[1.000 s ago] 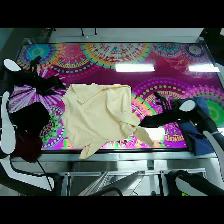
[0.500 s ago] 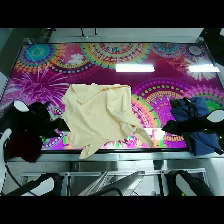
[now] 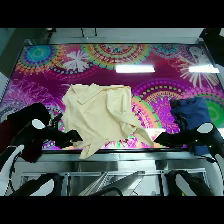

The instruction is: Fold the shirts.

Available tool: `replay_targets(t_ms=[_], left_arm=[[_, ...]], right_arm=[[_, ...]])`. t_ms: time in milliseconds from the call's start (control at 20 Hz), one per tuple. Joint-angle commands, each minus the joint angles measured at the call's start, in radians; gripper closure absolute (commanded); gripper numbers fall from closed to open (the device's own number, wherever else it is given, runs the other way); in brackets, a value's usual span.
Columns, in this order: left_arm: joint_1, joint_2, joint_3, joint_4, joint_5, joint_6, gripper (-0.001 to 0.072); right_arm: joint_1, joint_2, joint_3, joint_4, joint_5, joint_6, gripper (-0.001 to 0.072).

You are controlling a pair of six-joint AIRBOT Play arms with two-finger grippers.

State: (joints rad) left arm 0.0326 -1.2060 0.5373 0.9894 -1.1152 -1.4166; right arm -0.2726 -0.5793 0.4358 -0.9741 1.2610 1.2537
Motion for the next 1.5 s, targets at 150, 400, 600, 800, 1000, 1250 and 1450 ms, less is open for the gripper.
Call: replay_targets(t_ms=[150, 400, 600, 800, 1000, 1250, 1450], left_arm=[[-0.058, -0.144, 0.108, 0.006, 0.059, 0.008, 0.0696], [-0.031, -0.082, 0.159, 0.012, 0.027, 0.01, 0.0693], [0.055, 0.053, 0.232, 0.01, -0.065, 0.029, 0.0694], [0.187, 0.225, 0.455, -0.035, -0.179, 0.031, 0.0694], [0.329, 0.363, 0.774, -0.213, -0.194, 0.051, 0.0694], [0.455, 0.423, 1.268, -0.3, -0.19, 0.066, 0.0694], [0.419, 0.343, 1.584, -0.301, -0.211, 0.061, 0.0694]], right_arm=[[0.076, -0.103, -0.031, 0.085, -0.125, -0.08, 0.0222], [0.112, -0.226, -0.03, 0.116, -0.163, -0.137, 0.0448], [0.111, -0.219, 0.032, 0.194, -0.161, -0.222, 0.0696], [0.056, -0.13, 0.342, 0.05, -0.126, -0.161, 0.0697], [-0.051, -0.072, 0.778, 0.016, -0.1, -0.15, 0.0697], [-0.066, -0.025, 1.315, 0.054, -0.101, -0.173, 0.0697], [-0.064, -0.027, 1.567, 0.132, -0.095, -0.267, 0.0697]])
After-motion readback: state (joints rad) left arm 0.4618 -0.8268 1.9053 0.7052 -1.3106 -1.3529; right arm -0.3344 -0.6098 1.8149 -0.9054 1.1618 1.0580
